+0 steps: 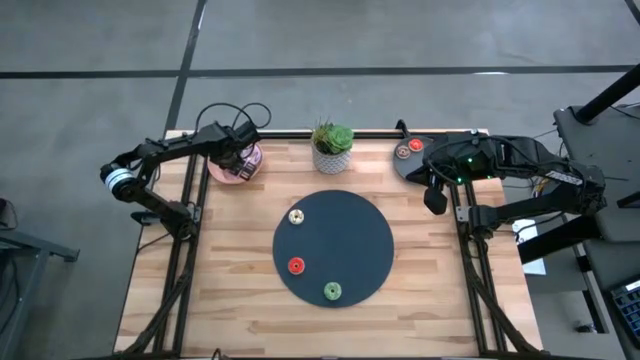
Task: Pick & Place donuts
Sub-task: Put the large pink donut on the pink plate
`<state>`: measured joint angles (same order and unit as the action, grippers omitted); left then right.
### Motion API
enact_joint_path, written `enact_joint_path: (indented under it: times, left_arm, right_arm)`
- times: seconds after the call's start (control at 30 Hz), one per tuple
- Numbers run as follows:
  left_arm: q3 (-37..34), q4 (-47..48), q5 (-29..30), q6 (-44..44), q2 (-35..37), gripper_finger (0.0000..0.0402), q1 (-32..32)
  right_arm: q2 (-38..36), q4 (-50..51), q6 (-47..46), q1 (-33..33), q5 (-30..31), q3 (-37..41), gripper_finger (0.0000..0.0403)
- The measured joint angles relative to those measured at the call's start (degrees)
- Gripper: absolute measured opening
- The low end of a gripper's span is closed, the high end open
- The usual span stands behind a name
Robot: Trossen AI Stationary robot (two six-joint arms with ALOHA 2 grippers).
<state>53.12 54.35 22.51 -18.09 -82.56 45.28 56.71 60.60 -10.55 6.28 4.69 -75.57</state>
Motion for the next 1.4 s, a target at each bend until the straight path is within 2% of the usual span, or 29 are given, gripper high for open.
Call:
enact_joint_path:
  times: [0.53, 0.73, 1.4]
  left_arm:
    - [1.6, 3.3, 1.3, 0.6, 2.2, 0.0127, 0.0]
    - [1.5, 3.1, 4.0, 0.2, 4.1, 0.0127, 0.3]
    - [-1.4, 0.4, 4.4, -0.7, 4.1, 0.0127, 2.5]
  right_arm:
    - [0.0, 0.0, -0.3, 0.0, 0.0, 0.0, 0.0009]
    - [0.0, 0.0, -1.3, 0.0, 0.0, 0.0, 0.0009]
    - [0.0, 0.0, -1.5, 0.0, 0.0, 0.0, 0.0009]
